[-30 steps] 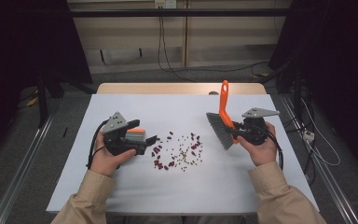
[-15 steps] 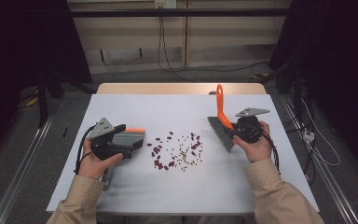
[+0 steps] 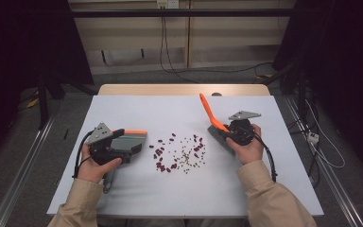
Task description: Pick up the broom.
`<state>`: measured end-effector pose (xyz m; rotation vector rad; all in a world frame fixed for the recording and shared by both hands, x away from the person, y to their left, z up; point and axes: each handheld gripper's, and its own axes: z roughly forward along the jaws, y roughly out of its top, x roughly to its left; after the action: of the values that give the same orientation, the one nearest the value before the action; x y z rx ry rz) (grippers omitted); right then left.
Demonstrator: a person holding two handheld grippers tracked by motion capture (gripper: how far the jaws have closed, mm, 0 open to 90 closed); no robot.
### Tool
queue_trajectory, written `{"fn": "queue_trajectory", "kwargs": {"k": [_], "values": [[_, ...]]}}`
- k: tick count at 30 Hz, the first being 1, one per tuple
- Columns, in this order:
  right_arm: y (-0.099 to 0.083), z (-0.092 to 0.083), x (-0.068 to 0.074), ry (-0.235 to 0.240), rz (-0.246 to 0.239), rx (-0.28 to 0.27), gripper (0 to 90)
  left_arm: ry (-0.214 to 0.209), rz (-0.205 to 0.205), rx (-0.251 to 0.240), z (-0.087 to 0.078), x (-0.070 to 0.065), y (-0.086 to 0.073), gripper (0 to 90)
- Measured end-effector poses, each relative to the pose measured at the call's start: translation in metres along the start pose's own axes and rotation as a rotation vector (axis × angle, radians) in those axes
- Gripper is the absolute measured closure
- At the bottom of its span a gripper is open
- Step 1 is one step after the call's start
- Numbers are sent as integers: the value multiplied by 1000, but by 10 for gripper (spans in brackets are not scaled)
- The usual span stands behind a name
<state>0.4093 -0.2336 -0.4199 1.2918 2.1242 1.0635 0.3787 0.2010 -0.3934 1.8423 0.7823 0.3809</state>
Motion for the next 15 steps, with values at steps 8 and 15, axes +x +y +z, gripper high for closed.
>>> {"fn": "queue_trajectory", "kwargs": {"k": [8, 15], "values": [[-5, 2, 5, -5, 13, -3, 645, 7, -4, 1, -3, 2, -3, 80], [-11, 4, 5, -5, 51, -47, 708, 10, 2, 3, -4, 4, -4, 80]]}}
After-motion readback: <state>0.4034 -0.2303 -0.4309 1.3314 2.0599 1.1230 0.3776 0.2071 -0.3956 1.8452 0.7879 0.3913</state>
